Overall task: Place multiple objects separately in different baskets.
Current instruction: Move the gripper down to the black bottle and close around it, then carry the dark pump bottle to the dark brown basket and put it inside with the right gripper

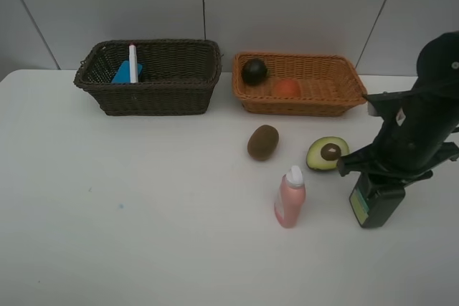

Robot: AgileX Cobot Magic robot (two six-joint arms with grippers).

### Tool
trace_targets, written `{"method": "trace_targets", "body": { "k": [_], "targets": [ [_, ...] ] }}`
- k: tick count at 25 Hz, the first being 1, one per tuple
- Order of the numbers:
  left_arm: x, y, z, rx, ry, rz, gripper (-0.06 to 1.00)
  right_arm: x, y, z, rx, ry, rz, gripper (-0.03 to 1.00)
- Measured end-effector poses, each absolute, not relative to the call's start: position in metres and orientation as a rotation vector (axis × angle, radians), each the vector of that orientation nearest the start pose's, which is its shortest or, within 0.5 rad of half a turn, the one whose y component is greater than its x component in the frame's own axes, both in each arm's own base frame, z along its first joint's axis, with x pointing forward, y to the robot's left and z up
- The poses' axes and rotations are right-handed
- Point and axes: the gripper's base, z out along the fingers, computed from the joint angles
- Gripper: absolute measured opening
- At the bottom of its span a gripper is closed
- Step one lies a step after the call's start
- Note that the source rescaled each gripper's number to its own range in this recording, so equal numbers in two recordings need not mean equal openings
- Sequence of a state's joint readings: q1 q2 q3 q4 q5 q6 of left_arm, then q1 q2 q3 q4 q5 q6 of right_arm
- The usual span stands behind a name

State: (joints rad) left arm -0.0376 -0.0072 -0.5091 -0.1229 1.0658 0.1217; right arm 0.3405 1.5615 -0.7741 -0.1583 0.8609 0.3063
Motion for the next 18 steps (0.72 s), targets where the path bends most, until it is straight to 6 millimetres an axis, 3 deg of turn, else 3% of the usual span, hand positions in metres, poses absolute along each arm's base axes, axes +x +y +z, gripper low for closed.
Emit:
{"method": "trace_targets", "body": {
  "k": [4, 10, 14, 18],
  "targets": [
    [-0.008, -0.009, 0.28, 0.169, 2.021, -0.094, 0.91, 0.237, 0.071, 0.207, -0.191, 3.005, -0.152, 0.13],
    [-0.008, -0.009, 0.28, 0.169, 2.021, -0.094, 0.91, 0.265, 0.087, 0.265, -0.232, 2.83, -0.07, 0.13],
    [-0.008, -0.009, 0.28, 0.169, 2.021, -0.094, 0.91, 0.296, 0.126, 0.282, -0.4, 2.706, 0.051, 0.13],
    [-0.008, -0.009, 0.28, 0.169, 2.021, -0.094, 0.91, 0.343, 0.171, 0.292, -0.509, 2.547, 0.16, 0.13]
  ]
}}
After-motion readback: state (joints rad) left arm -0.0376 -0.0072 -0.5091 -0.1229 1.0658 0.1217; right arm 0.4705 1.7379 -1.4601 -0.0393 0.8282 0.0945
